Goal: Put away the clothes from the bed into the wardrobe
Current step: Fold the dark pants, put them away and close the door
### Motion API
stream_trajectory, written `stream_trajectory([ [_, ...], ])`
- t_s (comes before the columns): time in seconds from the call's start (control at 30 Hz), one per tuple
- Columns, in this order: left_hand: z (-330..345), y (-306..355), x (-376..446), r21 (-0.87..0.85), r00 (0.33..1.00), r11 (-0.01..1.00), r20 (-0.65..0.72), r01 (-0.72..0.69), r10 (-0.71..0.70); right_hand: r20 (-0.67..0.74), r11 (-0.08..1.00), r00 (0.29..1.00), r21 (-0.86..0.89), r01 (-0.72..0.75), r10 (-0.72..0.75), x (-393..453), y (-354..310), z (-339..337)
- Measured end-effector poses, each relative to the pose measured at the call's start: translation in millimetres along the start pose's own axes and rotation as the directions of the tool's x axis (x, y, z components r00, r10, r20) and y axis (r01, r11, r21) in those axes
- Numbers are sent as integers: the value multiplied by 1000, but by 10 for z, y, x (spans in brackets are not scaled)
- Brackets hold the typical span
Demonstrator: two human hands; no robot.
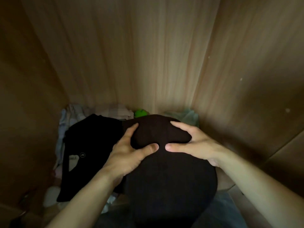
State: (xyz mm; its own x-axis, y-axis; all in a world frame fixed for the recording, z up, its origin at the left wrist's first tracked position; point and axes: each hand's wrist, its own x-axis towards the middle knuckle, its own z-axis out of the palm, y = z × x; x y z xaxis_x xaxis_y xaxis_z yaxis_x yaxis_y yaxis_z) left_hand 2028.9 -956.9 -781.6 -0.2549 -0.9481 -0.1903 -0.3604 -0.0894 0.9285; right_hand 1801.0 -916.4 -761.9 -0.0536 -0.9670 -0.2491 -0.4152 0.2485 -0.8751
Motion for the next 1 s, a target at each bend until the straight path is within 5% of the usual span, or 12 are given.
stream_trajectory([
  [0.3, 33, -32, 521, -21, 995, 995, 7, 98, -98, 48, 992, 993, 55, -110, 107, 349, 1, -105],
  [0.47, -41, 663, 1196, 71, 972, 975, -93, -209, 215, -167, 990, 978, 38, 136, -128, 807, -338, -523],
  [0.67, -17, 958, 1463, 83, 771, 806, -248, -586, 587, -267, 823, 812, -412, 391, -519, 951, -806, -999],
  [0.8, 224, 518, 1367, 96, 681, 737, -316, -669, 660, -278, 777, 767, -477, 412, -578, 849, -406, -825],
  [0.87, 445, 29, 1285, 107, 723, 773, -296, -625, 625, -283, 810, 788, -420, 410, -546, 845, 139, -573],
  [1.0, 863, -1184, 1059, 181, 909, 922, -187, -342, 373, -129, 904, 957, -381, 194, -259, 827, 1341, 37],
])
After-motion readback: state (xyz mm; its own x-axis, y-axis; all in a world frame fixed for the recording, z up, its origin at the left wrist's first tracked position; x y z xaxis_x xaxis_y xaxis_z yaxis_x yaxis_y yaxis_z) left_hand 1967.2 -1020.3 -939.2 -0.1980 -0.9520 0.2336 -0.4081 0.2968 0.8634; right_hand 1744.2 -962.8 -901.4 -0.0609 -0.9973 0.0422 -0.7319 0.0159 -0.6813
